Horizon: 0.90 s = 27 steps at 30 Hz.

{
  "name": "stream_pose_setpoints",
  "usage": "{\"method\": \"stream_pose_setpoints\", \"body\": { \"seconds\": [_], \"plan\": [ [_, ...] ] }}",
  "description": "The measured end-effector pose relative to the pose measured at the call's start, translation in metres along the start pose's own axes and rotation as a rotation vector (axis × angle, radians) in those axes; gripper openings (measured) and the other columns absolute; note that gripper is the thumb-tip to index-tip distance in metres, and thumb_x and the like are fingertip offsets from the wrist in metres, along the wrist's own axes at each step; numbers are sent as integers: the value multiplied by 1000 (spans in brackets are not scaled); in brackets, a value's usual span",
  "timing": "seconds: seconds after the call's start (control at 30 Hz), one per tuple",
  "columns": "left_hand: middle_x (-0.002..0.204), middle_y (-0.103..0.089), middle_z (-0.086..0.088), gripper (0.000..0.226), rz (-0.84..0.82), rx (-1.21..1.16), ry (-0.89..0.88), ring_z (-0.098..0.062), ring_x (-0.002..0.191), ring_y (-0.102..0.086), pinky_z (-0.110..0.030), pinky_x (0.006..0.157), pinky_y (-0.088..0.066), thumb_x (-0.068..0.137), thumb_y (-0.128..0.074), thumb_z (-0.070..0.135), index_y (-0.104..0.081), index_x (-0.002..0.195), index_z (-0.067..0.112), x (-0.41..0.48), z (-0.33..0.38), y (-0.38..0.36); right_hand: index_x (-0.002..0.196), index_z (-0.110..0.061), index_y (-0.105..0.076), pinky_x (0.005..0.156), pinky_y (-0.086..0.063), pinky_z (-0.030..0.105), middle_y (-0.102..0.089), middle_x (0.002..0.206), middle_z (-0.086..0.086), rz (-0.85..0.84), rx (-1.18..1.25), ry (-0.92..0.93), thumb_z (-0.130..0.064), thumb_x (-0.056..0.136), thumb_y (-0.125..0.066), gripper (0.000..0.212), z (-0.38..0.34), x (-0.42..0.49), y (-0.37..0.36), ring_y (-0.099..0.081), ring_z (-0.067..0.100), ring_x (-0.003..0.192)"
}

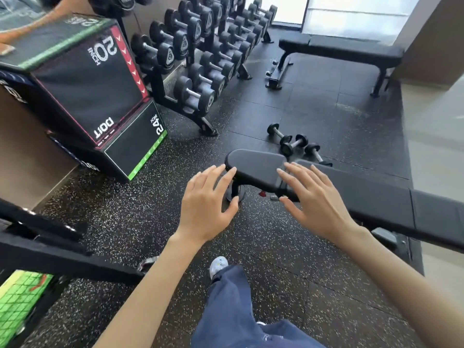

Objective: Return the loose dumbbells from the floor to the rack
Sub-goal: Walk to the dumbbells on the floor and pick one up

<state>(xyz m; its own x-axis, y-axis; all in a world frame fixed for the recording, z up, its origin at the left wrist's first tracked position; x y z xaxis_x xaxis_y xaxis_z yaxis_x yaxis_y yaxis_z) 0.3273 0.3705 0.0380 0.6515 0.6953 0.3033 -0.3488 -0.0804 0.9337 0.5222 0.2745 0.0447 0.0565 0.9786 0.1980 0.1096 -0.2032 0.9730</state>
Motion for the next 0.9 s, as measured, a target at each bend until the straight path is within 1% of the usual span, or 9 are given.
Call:
{"method": "stream_pose_setpoints", "body": {
  "seconds": [0.2, 0.27, 0.4, 0.6, 0.73, 0.9],
  "plan": [
    [135, -55, -8, 56, -39, 4, -19, -27, 126, -49, -48, 103, -42, 87, -44, 43, -51, 135, 17, 61, -73, -12, 136, -16, -44, 110, -30, 46, -46, 141, 7, -9, 22, -8, -44, 90, -37, 54, -10, 88, -29, -42, 23, 132],
    [136, -54, -8, 56, -50, 4, -32, -26, 127, -49, -48, 104, -41, 87, -43, 44, -50, 136, 17, 85, -97, -13, 135, -16, -45, 111, -30, 45, -47, 141, 7, -16, 21, -4, -43, 89, -38, 53, -15, 118, -38, -42, 23, 131],
    [137, -53, -6, 56, -59, -5, -81, -25, 129, -47, -46, 105, -40, 87, -44, 44, -48, 138, 19, 128, -138, -14, 135, -15, -46, 111, -24, 41, -47, 141, 6, 7, 45, -25, -42, 89, -38, 54, -23, 176, -46, -42, 22, 131],
    [135, -55, -6, 54, -56, -46, -83, -24, 127, -49, -44, 104, -41, 88, -46, 40, -51, 135, 16, 167, -193, -27, 134, -15, -46, 111, -28, 43, -48, 139, 6, -9, 64, -26, -42, 88, -38, 54, -28, 251, -64, -42, 21, 131],
    [134, -56, -6, 54, -96, -40, -60, -24, 127, -49, -45, 103, -42, 88, -45, 41, -51, 135, 16, 196, -227, -48, 133, -16, -46, 110, -29, 44, -49, 139, 6, -53, 73, -12, -42, 88, -38, 53, -20, 294, -86, -44, 22, 130],
    [133, -57, -7, 55, -139, -20, -39, -25, 125, -51, -44, 103, -42, 87, -45, 41, -51, 135, 15, 251, -264, -71, 134, -17, -45, 110, -24, 40, -50, 138, 5, -102, 101, -21, -43, 88, -38, 53, 6, 358, -117, -44, 21, 129]
  ]
}}
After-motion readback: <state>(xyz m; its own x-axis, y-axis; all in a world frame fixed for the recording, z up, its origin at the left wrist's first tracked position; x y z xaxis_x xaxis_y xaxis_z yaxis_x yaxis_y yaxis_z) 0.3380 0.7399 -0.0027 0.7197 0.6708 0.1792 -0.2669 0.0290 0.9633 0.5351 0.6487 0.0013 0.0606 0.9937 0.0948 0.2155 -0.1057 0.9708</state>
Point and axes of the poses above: each hand's wrist, its own x-axis towards the middle knuckle, its own y-axis out of the back of the hand, z = x × y, the point moved 4 cm from there along x, towards the middle knuckle
